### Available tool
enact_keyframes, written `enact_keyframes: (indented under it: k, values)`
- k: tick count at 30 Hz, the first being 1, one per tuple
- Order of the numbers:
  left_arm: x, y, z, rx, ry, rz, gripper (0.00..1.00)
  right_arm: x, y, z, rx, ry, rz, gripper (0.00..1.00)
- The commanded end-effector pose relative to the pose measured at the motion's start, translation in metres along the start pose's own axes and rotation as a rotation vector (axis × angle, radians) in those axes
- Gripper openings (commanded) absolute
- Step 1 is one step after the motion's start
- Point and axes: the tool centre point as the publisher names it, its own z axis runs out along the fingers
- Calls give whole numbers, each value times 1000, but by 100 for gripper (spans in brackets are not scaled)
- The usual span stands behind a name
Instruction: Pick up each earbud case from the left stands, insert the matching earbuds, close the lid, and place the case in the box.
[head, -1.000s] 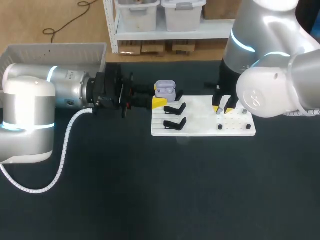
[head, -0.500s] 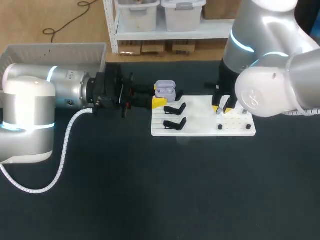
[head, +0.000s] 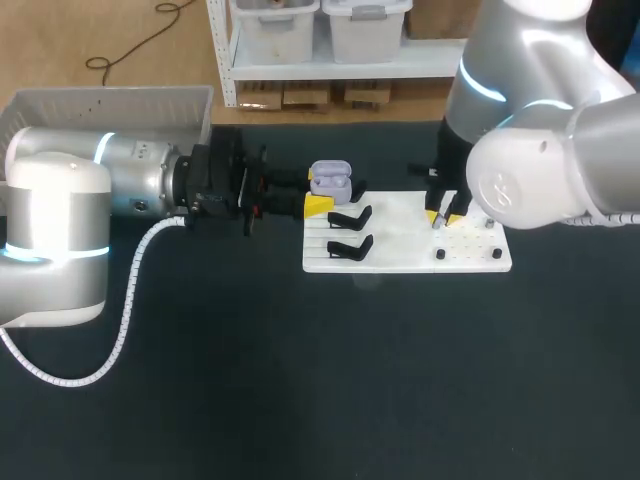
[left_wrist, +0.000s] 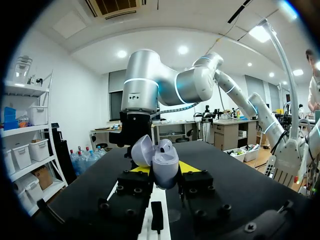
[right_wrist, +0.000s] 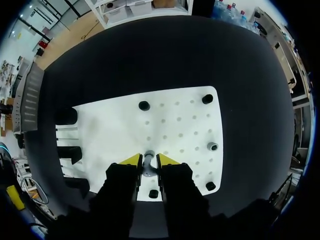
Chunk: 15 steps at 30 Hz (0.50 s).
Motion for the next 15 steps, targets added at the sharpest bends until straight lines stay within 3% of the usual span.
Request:
enact_keyframes:
  k: [1,9,15]
  values:
    - [1,0,0,-2,-2,3,0,3,-2,-8,-2,-1,7,0]
    - [1,0,0,-2,-2,3,0,15,1,-46,-9,-18,23,0]
    - [1,0,0,-2,-2,3,0,28,7,-90,-49,18,48,0]
